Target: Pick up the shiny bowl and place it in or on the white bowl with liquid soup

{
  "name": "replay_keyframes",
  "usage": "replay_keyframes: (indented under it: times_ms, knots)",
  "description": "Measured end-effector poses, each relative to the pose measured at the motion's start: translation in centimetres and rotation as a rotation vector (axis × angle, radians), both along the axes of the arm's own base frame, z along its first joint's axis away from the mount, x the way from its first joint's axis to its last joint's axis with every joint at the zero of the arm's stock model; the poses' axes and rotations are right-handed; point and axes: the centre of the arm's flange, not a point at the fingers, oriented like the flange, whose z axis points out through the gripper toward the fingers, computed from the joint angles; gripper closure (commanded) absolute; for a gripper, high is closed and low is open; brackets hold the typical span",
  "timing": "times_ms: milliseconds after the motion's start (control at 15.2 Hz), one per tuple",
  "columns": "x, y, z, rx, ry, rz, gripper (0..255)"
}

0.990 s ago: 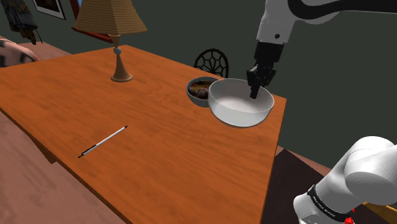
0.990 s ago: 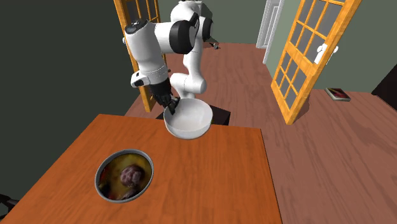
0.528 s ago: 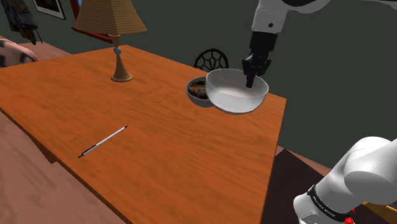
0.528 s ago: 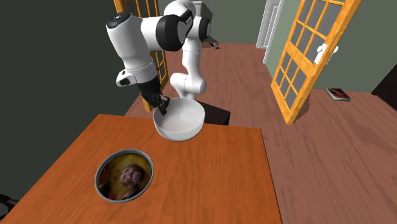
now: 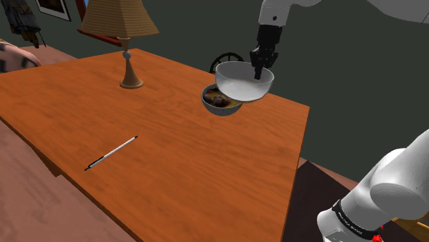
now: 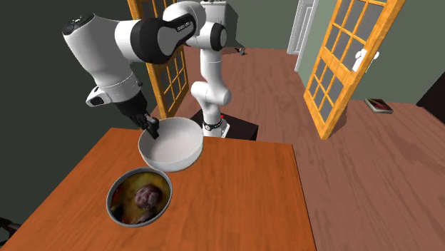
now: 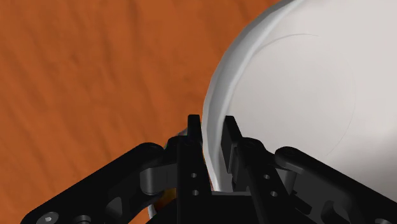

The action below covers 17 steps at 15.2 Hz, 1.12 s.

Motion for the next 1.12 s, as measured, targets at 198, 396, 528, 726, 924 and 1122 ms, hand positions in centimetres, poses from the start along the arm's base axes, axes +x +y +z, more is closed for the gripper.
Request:
replay_keyframes:
  times_ms: [198, 396, 528, 726, 924, 1122]
  knots:
    - [3.4, -1.9, 0.0, 0.000, 0.000, 0.000, 255]
    - [7.0, -3.5, 0.3, 0.000, 0.000, 0.000, 255]
    - [9.6, -4.6, 0.6, 0.000, 0.000, 0.000, 255]
    - [13.3, -6.2, 0.8, 0.000, -0.001, -0.001, 255]
    - [13.8, -6.9, -0.3, 0.000, 0.001, 0.000, 255]
    - [14.0, -6.9, -1.7, 0.000, 0.000, 0.000, 255]
